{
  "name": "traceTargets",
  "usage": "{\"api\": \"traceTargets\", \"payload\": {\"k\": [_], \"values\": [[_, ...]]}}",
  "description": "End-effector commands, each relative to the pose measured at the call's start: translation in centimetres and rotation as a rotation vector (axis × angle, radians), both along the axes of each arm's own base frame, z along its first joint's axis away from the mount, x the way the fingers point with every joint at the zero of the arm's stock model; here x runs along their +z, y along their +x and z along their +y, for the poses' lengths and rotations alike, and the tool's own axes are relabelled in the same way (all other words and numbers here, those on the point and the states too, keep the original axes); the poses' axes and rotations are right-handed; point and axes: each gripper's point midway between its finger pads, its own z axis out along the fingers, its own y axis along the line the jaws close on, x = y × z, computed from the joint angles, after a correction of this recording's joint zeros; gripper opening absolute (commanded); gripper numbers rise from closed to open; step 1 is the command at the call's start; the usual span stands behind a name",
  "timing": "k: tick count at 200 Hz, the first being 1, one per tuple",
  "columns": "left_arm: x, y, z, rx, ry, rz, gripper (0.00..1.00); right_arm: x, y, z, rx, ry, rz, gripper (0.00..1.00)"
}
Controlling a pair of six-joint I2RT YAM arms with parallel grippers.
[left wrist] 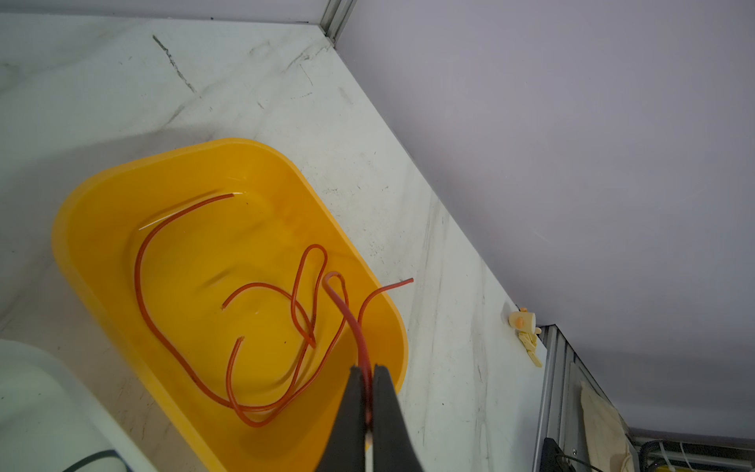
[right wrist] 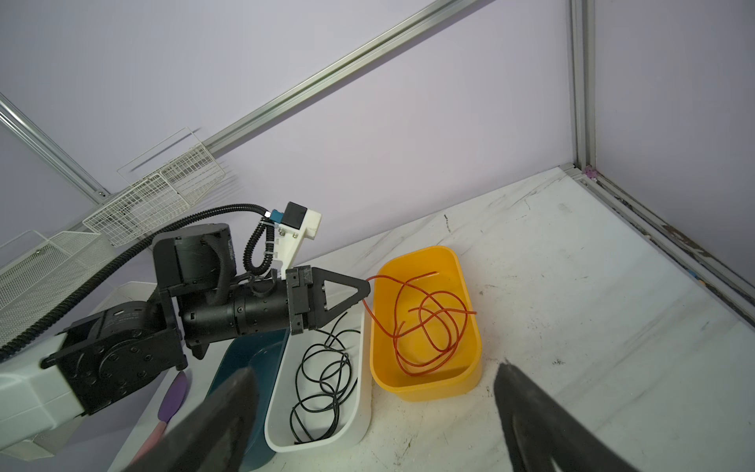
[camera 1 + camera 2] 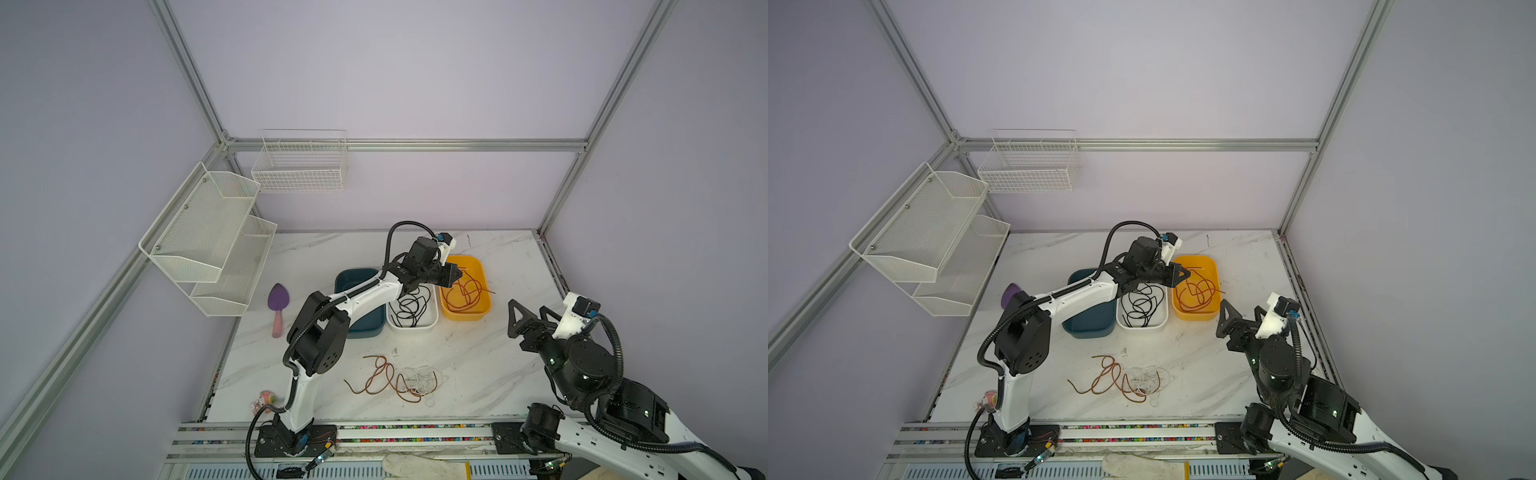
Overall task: Untangle the cables
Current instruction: 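Carry the red wire with the left gripper over the yellow bin and lower it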
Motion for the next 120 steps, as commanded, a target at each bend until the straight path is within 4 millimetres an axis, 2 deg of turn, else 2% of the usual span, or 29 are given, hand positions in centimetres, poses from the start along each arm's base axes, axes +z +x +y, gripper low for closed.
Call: {"api": "traceTargets", "payload": {"k": [1,42,120], "values": [[6.3,1.1,-1.3,-0.018,-0.122,-0.092,0.0,0.2,0.1,-0.1,-0.011,0.014,-0.009,0.93],[3.7,1.7,-1.2,0.004,-0.082,-0.052,0.0,0.2,0.1,0.0,-0.01,0.012,-0.009,0.93],[0.6,2.9,0.0,0.077,0.05,-0.04,0.0,0.2,0.1,0.0,-0.008,0.016,-0.012,0.93]]}}
